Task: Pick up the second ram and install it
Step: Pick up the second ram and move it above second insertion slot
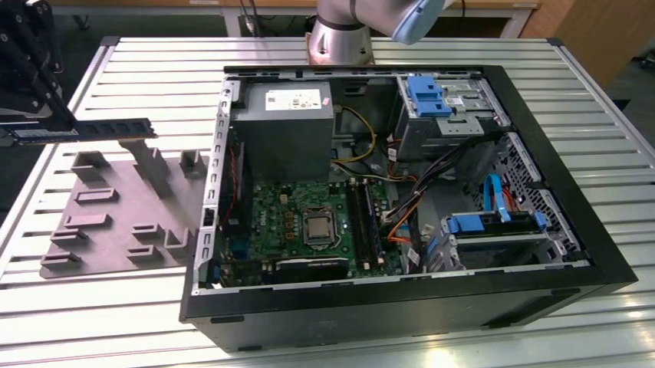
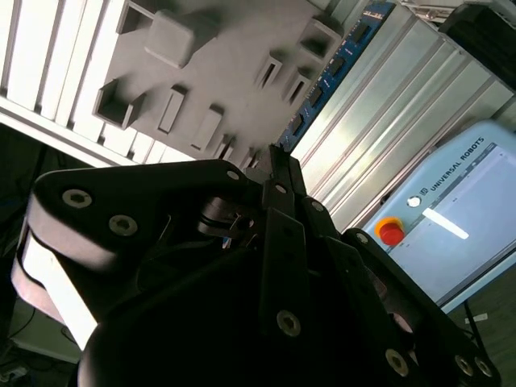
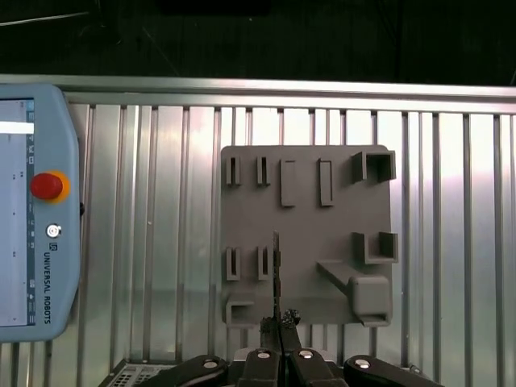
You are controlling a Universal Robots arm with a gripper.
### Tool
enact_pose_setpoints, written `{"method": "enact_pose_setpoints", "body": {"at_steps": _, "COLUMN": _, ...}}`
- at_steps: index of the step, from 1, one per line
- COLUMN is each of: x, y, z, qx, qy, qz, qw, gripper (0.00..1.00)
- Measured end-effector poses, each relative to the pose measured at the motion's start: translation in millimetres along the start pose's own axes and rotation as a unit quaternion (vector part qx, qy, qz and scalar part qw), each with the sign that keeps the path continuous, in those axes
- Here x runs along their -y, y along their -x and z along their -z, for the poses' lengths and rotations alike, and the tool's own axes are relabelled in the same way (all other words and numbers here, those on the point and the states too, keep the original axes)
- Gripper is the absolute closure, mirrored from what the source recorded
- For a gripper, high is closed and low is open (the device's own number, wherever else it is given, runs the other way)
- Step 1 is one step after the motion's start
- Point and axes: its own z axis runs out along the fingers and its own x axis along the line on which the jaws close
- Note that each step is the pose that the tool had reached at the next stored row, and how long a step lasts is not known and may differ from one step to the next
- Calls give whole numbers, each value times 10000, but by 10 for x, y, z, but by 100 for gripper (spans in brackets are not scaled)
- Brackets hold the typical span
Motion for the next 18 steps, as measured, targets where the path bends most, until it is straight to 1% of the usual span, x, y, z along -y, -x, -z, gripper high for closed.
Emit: {"method": "enact_pose_setpoints", "body": {"at_steps": 18, "x": 137, "y": -1, "z": 5, "qx": 0, "qy": 0, "qz": 0, "qw": 10000, "gripper": 88}}
